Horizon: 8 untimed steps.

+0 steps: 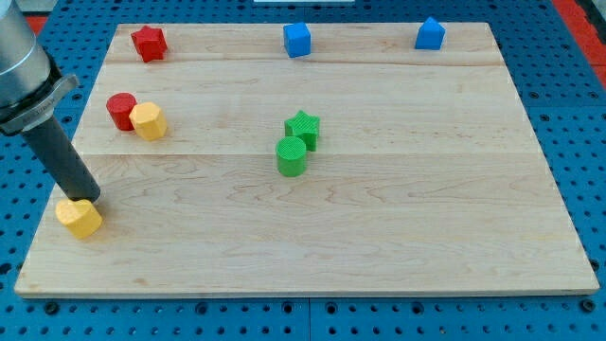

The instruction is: Push the yellow hexagon towards the bottom center

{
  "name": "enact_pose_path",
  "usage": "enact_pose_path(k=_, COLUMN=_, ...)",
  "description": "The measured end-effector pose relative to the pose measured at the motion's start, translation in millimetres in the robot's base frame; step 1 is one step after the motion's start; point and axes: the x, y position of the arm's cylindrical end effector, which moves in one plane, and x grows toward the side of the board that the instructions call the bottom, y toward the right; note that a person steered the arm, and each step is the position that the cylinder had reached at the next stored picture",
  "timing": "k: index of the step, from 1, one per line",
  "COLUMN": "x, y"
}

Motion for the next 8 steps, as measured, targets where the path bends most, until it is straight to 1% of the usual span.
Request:
enact_pose_path(k=1, x=0, y=0)
enact_pose_path(k=3, x=-40, y=0)
enact_pose_path(k=5, x=-79, y=19)
enact_pose_path(k=6, x=-87, y=20)
enact_pose_path(k=8, x=-120, y=68)
